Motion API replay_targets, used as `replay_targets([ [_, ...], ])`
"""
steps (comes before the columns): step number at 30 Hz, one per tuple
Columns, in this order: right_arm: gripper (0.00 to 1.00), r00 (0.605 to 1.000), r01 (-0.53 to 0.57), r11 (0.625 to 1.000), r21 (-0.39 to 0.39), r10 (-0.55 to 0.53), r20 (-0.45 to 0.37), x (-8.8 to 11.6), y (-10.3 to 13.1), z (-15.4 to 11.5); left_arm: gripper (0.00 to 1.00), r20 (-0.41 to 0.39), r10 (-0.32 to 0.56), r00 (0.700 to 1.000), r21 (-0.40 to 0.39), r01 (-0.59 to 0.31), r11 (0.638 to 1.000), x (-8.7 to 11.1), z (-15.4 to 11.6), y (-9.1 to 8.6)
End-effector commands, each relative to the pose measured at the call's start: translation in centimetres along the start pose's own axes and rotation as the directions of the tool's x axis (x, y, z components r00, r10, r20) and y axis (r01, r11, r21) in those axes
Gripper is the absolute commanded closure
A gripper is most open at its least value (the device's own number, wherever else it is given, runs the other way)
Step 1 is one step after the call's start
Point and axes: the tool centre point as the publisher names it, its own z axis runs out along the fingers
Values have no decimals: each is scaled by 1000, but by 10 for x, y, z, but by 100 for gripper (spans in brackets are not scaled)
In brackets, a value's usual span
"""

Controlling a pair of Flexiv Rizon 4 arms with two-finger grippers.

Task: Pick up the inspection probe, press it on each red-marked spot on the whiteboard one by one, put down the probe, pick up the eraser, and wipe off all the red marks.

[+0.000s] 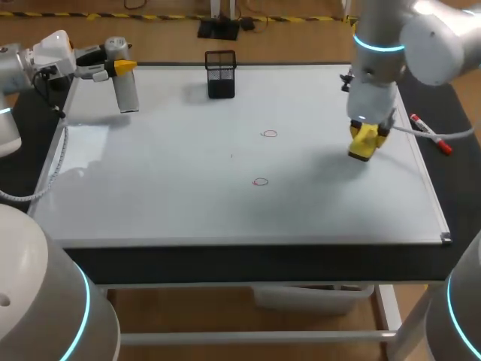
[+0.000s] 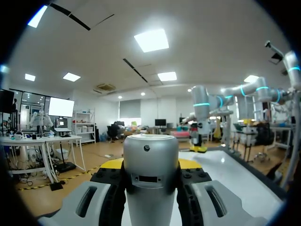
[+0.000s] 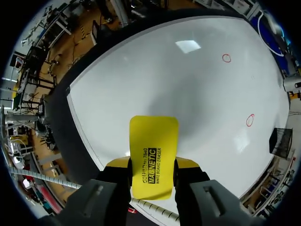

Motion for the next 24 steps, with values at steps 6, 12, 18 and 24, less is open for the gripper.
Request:
replay_targets([
  [6,100,998,-14,1000,-9,14,58,32,1,8,100,0,1,1000,0,-1,1000,0,1,-1],
  [12,100,997,-28,1000,-9,28,65,34,1,9,100,0,1,1000,0,-1,1000,0,1,-1],
  [18,100,997,-28,1000,-9,28,65,34,1,9,100,0,1,1000,0,-1,1000,0,1,-1],
  [24,100,997,-28,1000,-9,28,65,34,1,9,100,0,1,1000,0,-1,1000,0,1,-1],
])
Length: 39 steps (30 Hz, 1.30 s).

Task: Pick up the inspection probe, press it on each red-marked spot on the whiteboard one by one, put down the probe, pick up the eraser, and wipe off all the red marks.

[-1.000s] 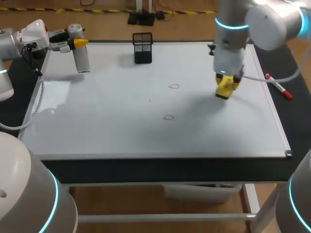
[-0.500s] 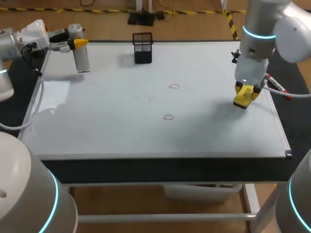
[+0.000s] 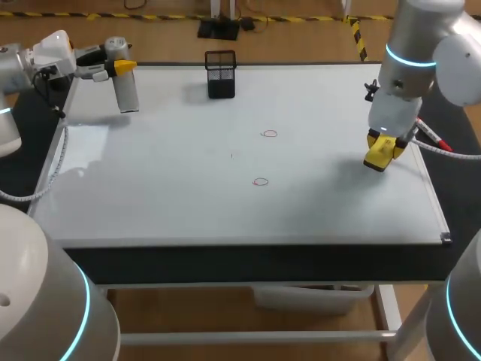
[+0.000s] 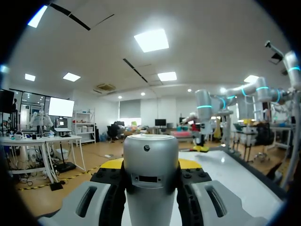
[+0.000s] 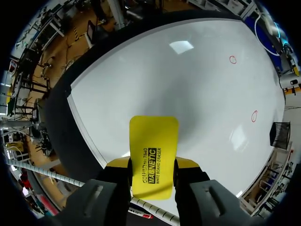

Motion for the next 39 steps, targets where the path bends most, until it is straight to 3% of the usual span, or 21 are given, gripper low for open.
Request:
replay_targets([
  [1,100,1000,2,1000,2,-2,-1,1,0,-1,100,0,1,1000,0,-1,1000,0,1,-1],
  [6,100,1000,2,1000,2,-2,-1,1,0,-1,100,-5,1,1000,-2,-1,1000,2,3,0],
  [19,100,1000,2,1000,2,-2,-1,1,0,-1,100,-87,-4,996,20,5,1000,60,53,-3],
  [39,100,1000,2,1000,2,-2,-1,1,0,-1,100,-220,-39,975,65,55,996,141,163,3],
])
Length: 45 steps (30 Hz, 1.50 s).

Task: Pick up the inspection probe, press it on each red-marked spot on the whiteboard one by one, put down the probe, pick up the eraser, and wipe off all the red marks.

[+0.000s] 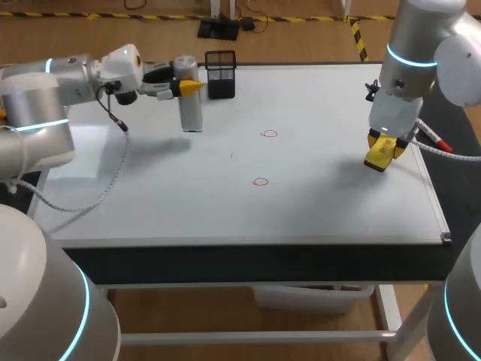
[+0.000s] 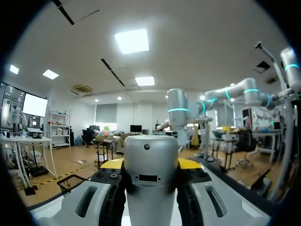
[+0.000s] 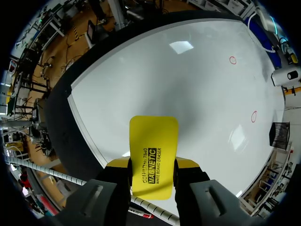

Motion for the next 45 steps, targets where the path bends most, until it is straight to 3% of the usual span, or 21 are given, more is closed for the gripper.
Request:
replay_targets([
  [1,100,1000,1,1000,2,-1,-3,0,-1,0,100,0,-5,1000,9,5,1000,0,32,8],
  [22,100,1000,1,1000,2,-1,-3,0,-1,0,100,-34,2,999,5,-2,1000,12,138,28],
  [33,100,1000,1,1000,2,-1,-3,0,-1,0,100,-31,14,999,12,-14,1000,6,168,42],
  [45,100,1000,1,1000,2,-1,-3,0,-1,0,100,-13,14,1000,8,-14,1000,-5,177,51],
])
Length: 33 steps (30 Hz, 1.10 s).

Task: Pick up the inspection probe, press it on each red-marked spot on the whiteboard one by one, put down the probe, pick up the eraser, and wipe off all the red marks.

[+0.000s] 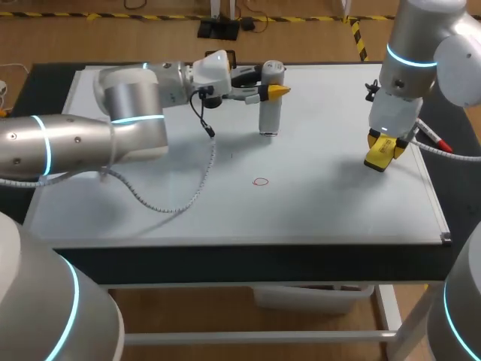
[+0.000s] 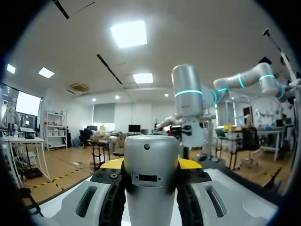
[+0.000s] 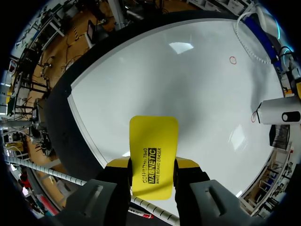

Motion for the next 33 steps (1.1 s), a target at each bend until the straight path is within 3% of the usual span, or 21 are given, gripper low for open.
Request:
replay_targets([
  [1,100,1000,1,1000,1,-1,-3,0,-1,0,100,-2,2,1000,6,-2,1000,-5,6,5],
  [12,100,1000,1,1000,1,-1,-3,0,-1,0,100,-6,-5,1000,-4,5,1000,-11,8,18],
  [33,100,1000,1,1000,1,-1,-3,0,-1,0,100,-6,-18,1000,-19,18,1000,-14,6,26],
])
